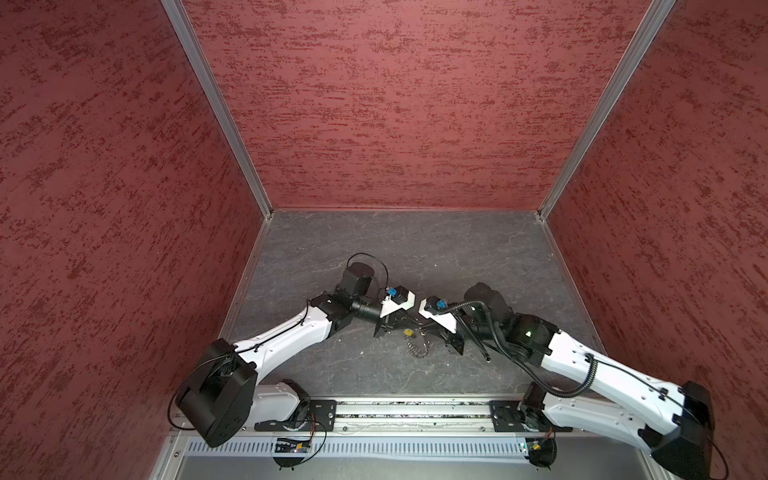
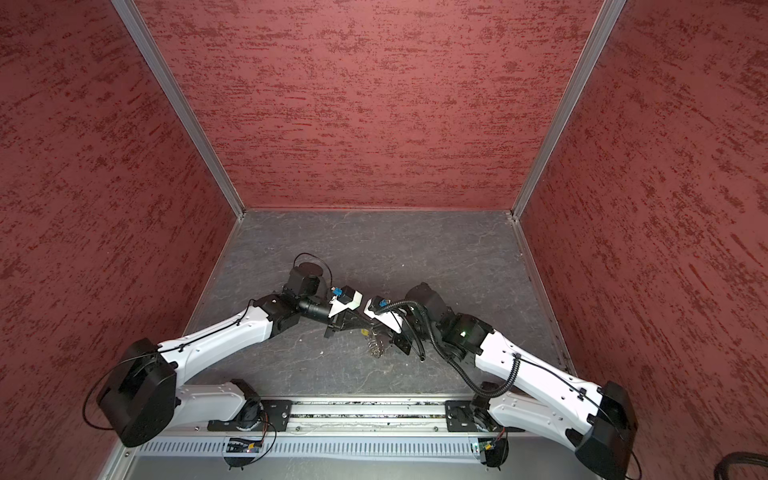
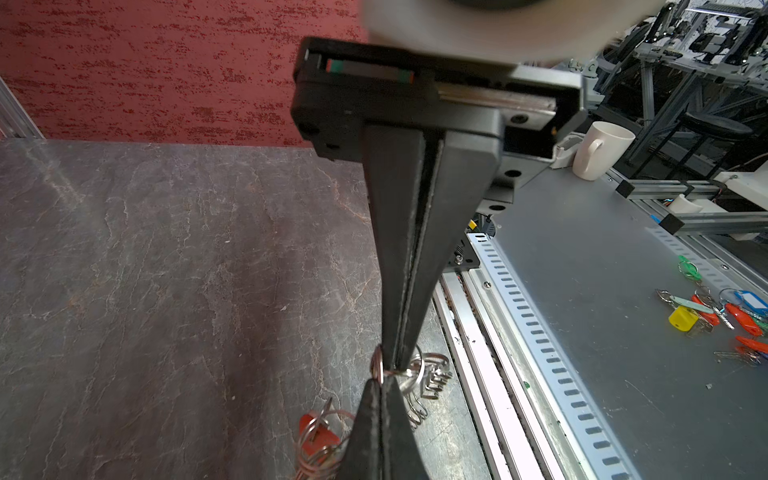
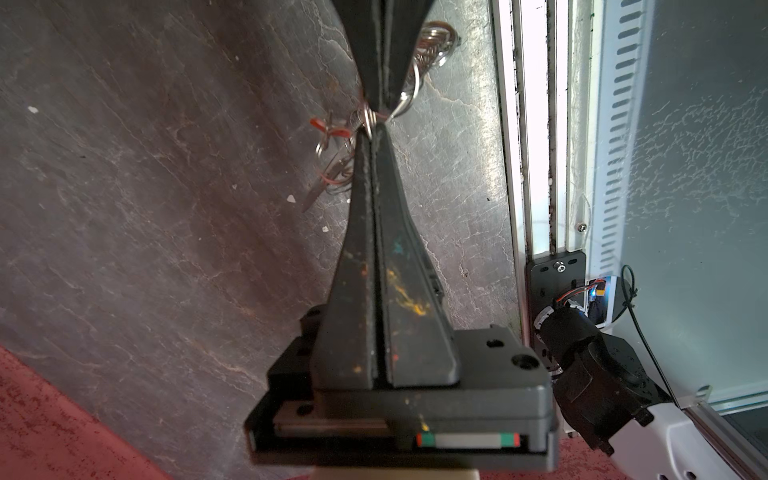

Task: Put the keys on the keyring

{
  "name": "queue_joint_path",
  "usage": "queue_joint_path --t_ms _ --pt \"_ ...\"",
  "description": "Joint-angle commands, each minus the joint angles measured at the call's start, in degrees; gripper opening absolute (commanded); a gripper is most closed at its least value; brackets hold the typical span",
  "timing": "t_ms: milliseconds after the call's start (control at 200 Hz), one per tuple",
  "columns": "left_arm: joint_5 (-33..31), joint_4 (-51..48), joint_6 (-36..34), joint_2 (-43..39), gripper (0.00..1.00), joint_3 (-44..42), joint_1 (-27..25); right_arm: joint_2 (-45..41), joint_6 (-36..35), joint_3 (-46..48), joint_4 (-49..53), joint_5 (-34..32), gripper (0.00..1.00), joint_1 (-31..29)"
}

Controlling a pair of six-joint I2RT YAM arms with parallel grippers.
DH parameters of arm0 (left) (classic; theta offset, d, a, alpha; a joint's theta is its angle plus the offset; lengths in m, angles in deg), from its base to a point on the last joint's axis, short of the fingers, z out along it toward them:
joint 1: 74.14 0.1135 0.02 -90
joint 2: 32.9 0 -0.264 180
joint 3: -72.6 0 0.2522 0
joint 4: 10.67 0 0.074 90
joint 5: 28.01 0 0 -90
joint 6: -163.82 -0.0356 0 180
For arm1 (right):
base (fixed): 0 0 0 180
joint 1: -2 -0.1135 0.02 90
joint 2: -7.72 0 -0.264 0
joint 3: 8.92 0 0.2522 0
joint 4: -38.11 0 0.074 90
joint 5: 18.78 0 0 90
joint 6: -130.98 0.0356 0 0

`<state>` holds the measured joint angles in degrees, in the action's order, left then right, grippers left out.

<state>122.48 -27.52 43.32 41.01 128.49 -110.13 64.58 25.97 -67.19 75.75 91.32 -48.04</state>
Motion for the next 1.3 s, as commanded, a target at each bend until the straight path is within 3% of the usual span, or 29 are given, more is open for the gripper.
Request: queue_joint_path --t_ms 0,235,526,1052,1222,1293 --pt "3.0 -0.4 -1.0 -0.2 0.00 1.3 -0.4 -0.3 -0.1 -0.7 -0.9 0.3 0.02 0.1" --pt "2.3 -0.2 -1.2 -0.4 0.00 0.9 -0.4 -3.6 -0.9 -1.3 3.4 -4.6 0.18 0.2" --pt "3.0 -0.4 -1.2 -0.4 0.00 0.9 -0.7 -2.1 0.2 -1.1 0.6 -2.8 0.21 0.1" --pt "2.1 0.5 -1.0 -0.6 0.00 0.5 -1.0 -0.6 1.3 -1.2 -1.6 0.2 0.00 0.1" --pt "-0.4 12.3 5.8 -3.0 0.20 -4.2 0.1 -4.7 4.4 1.4 -7.0 -3.3 0.00 0.6" --pt "-0.2 18.5 9.8 -3.7 0.24 -6.3 1.2 -6.7 6.1 3.6 -11.3 -2.6 0.00 1.4"
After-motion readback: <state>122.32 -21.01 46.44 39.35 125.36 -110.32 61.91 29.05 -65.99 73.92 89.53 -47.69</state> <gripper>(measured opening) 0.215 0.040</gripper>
